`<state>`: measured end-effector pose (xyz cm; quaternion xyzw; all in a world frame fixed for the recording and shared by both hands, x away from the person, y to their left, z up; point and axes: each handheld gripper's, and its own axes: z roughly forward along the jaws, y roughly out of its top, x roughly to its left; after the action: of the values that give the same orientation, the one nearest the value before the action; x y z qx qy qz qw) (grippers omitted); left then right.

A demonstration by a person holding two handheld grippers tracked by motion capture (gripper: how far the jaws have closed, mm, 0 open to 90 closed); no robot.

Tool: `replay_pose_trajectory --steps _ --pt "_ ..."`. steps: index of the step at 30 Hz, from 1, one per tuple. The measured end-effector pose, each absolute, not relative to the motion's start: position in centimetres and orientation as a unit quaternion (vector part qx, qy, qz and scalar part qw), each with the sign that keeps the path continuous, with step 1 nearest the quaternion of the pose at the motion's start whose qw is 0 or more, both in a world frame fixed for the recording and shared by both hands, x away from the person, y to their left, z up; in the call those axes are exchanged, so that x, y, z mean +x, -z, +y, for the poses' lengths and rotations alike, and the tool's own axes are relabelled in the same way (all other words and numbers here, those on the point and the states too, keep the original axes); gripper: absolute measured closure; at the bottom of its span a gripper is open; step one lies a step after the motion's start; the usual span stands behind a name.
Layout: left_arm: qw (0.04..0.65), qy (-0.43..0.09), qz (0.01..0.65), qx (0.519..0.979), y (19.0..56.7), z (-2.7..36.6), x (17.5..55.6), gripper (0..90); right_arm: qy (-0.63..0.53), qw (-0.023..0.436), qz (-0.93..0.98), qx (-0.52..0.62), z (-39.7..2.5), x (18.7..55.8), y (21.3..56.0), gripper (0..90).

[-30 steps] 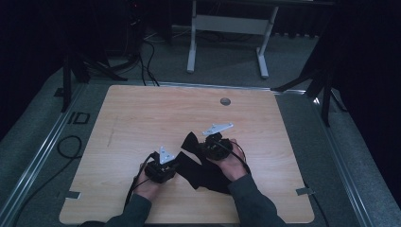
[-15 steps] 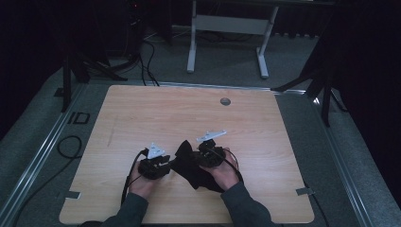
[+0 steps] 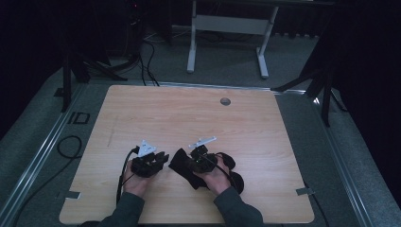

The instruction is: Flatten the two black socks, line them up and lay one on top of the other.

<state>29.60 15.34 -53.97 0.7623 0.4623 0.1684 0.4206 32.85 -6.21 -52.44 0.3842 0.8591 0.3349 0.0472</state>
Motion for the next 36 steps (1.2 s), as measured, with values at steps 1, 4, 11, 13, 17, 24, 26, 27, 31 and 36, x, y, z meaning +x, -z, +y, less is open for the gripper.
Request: replay_pose_trajectory --steps 1,4,11,13,17,24,26,27,31,36 --pt "0.419 -0.168 0.458 0.766 54.0 15.1 29.6 76.2 -0.334 0.048 0.860 0.384 -6.1 32.9 52.5 83.2" --pt "0.415 -0.167 0.449 0.773 54.1 14.6 29.5 80.4 -0.331 0.047 0.861 0.383 -5.9 32.8 52.8 83.2" --pt "0.400 -0.164 0.440 0.787 54.5 13.9 29.6 82.8 -0.324 0.045 0.864 0.384 -5.6 32.7 53.2 83.2" --pt "0.393 -0.165 0.436 0.793 54.7 13.6 29.7 83.0 -0.324 0.045 0.863 0.384 -5.5 32.7 53.4 83.2" --pt "0.376 -0.171 0.427 0.804 55.2 13.0 30.1 83.0 -0.322 0.043 0.863 0.386 -5.4 32.7 53.8 83.1" --pt "0.357 -0.180 0.415 0.817 55.6 12.3 30.3 82.3 -0.321 0.038 0.868 0.378 -5.4 32.7 54.0 74.8" --pt "0.356 -0.180 0.416 0.817 55.7 12.3 30.3 82.3 -0.327 0.038 0.867 0.375 -5.5 32.7 53.8 72.1" --pt "0.355 -0.182 0.415 0.818 55.7 12.2 30.3 82.3 -0.332 0.043 0.866 0.371 -5.7 32.6 53.5 69.8" --pt "0.354 -0.183 0.415 0.818 55.7 12.2 30.3 82.3 -0.356 0.063 0.861 0.358 -7.2 32.4 51.7 63.6" --pt "0.353 -0.183 0.415 0.818 55.7 12.2 30.3 82.2 -0.374 0.084 0.841 0.382 -11.2 33.6 49.9 62.4"
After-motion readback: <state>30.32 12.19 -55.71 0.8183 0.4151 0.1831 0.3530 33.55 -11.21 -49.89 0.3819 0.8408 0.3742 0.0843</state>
